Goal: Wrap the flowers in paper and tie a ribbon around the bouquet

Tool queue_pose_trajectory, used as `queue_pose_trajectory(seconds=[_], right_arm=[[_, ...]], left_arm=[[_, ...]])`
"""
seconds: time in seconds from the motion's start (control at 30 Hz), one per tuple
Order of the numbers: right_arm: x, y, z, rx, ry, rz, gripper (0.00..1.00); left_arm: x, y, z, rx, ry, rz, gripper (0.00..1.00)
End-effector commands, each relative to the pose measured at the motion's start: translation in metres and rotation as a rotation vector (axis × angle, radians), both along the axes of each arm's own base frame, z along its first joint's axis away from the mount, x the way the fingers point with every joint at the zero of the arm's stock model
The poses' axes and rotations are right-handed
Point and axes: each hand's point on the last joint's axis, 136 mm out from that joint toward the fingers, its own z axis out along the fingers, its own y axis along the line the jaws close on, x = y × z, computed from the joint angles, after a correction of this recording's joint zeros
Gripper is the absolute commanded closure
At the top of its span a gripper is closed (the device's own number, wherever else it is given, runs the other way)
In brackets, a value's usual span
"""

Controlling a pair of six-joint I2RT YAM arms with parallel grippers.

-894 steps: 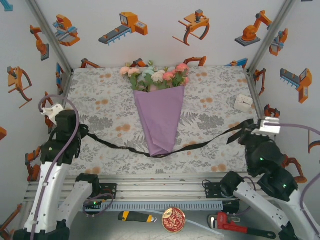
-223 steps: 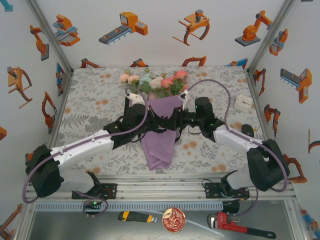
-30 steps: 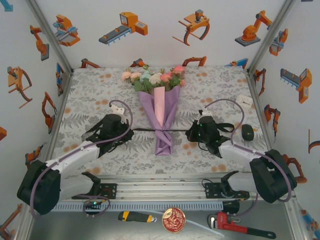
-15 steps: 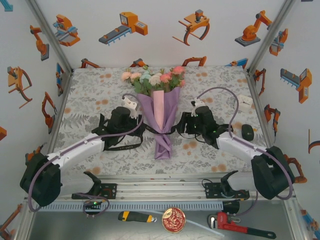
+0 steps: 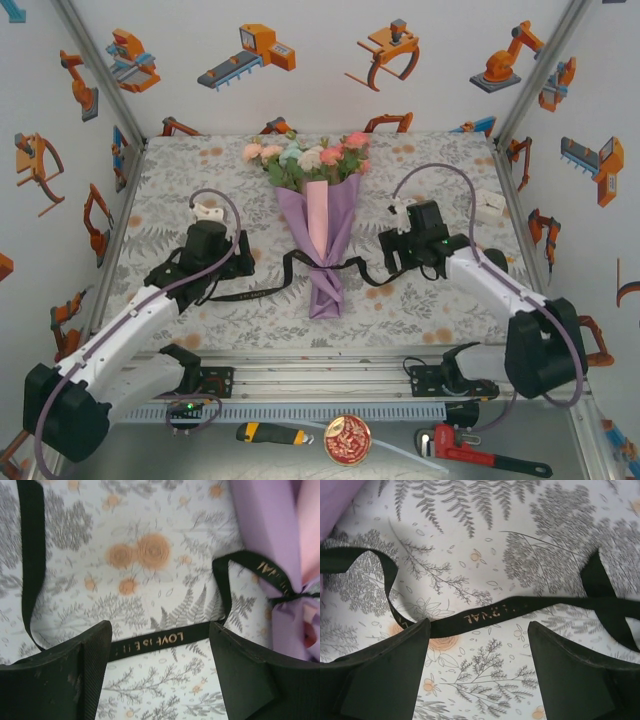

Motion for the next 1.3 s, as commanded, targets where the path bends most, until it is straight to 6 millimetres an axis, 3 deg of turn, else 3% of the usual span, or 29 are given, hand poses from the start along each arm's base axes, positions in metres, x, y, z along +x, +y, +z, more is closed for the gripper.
queue_pose_trajectory(seconds=[0.0, 0.23, 0.53, 0.63, 0.7, 0.77, 0.9, 1.1, 1.27], right_arm=[[-0.012, 0.025, -0.004, -0.040, 0.062, 0.293, 0.26], [-0.036, 0.028, -0.033, -0.146, 0.244, 0.483, 0.27], [-0.041, 0.040, -0.057, -0.246, 0.275, 0.597, 0.28], [-0.040, 0.046, -0.068, -0.259, 0.277, 0.613, 0.34], [-0.039, 0.049, -0.069, -0.245, 0.265, 0.611, 0.47], [-0.037, 0.053, -0.062, -0.216, 0.229, 0.599, 0.60], [-0.036, 0.069, -0.034, -0.086, 0.159, 0.543, 0.97], [-0.031, 0.074, 0.007, 0.074, 0.001, 0.384, 1.00], [-0.022, 0.059, 0.036, 0.114, -0.111, 0.228, 1.00]], left_arm=[[-0.015, 0.006, -0.024, -0.014, 0.093, 0.031, 0.27], [-0.012, -0.001, -0.029, -0.016, 0.111, 0.005, 0.27], [-0.002, -0.023, -0.037, -0.056, 0.124, -0.078, 0.24], [-0.002, -0.031, -0.043, -0.063, 0.138, -0.121, 0.24], [-0.002, -0.037, -0.045, -0.069, 0.140, -0.158, 0.25], [-0.004, -0.050, -0.044, -0.096, 0.125, -0.236, 0.26], [-0.009, -0.079, -0.039, -0.119, 0.084, -0.424, 0.28], [-0.014, -0.111, -0.065, 0.001, 0.158, -0.571, 0.36], [-0.008, -0.107, -0.094, 0.168, 0.211, -0.539, 0.44]])
